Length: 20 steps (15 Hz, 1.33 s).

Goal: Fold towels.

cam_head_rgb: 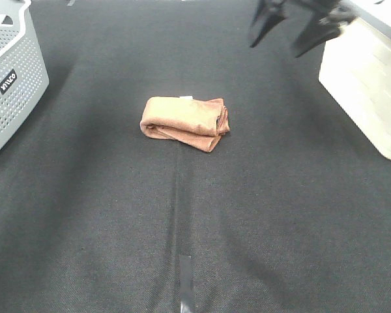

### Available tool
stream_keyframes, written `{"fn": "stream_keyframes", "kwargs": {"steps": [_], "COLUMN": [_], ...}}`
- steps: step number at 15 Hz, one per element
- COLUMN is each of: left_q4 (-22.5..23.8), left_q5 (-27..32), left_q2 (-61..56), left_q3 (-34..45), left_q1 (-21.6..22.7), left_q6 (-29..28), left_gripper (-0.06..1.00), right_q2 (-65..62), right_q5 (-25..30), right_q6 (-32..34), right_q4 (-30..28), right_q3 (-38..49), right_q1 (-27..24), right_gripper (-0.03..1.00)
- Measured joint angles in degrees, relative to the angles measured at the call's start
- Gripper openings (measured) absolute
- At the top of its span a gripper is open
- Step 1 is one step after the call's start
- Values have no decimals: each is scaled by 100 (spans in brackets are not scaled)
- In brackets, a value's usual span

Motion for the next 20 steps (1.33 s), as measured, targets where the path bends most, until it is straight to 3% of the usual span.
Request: {"fn": "stream_keyframes", "kwargs": {"steps": [5, 13, 18, 20], "left_q4": [751, 756, 756, 751], "left_q5": [17, 29, 46, 46], "left_q2": [-2355, -6812, -10044, -10456], "left_q3": [2693, 6348, 7958, 8153], "left_q1": [0, 0, 0, 0], "left_q6": [6, 120, 183, 304], "left_gripper": [73, 73, 73, 73], "right_q2": [-2240, -6503, -9454, -9838], "right_q5": [6, -424, -619, -619], "right_q6": [6, 0, 241, 252], "right_q4": [-281, -481, -894, -991], "right_q3": [2343, 6199, 7334, 7408], "right_q1": [0, 0, 0, 0], "right_gripper": [83, 83, 83, 83]}}
